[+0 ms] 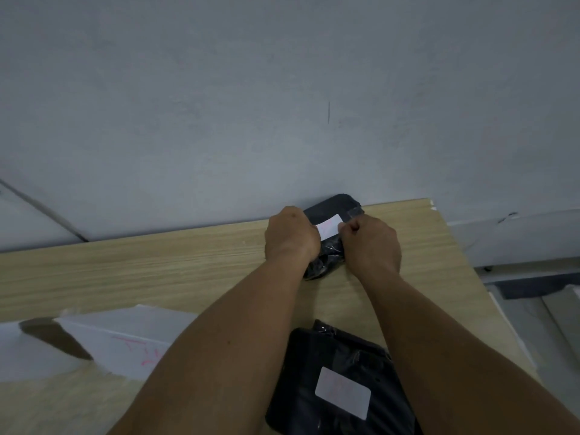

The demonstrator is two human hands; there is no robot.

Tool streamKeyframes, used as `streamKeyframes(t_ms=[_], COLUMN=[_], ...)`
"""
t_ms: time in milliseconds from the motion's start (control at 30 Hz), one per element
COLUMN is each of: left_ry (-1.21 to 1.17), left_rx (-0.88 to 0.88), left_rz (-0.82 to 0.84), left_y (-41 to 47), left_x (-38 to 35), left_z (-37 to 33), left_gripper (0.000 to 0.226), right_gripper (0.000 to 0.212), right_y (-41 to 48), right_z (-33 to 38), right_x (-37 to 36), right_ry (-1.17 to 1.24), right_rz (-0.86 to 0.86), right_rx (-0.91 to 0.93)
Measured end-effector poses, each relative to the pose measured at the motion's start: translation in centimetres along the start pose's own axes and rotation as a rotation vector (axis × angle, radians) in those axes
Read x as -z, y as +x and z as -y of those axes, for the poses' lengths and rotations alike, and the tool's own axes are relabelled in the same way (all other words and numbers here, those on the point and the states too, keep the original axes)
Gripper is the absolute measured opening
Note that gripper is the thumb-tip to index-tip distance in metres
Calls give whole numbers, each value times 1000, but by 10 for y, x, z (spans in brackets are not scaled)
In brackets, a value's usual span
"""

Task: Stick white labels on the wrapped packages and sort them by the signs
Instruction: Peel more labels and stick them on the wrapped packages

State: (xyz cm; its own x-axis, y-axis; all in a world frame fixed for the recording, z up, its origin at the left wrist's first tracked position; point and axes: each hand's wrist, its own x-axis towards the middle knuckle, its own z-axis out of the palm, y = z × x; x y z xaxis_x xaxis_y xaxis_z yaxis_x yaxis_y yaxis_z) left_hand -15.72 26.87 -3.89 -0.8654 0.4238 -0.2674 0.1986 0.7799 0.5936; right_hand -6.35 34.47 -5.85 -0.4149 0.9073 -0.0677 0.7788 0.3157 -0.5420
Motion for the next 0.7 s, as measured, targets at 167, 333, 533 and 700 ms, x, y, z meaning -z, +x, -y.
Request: streamKeyframes(t_ms=[167,333,533,700], left_ry=[21,38,117,184], left_rx=[12,1,-24,-46], left_rz=[-13,-22,-75,-127], left_y=[0,-2,-3,-4], left_x=[-4,-7,-11,-8], left_z=[0,0,3,7], left_gripper=[16,16,20,36], right_gripper=[25,25,22,27], right_y=[2,3,5,3], right_z=[1,1,-2,-6], right_x=[-3,-8,-12,-11], right_ry=[-84,-140,-146,-90], right_rz=[-11,-38,-67,-115], right_rx=[37,54,68,46])
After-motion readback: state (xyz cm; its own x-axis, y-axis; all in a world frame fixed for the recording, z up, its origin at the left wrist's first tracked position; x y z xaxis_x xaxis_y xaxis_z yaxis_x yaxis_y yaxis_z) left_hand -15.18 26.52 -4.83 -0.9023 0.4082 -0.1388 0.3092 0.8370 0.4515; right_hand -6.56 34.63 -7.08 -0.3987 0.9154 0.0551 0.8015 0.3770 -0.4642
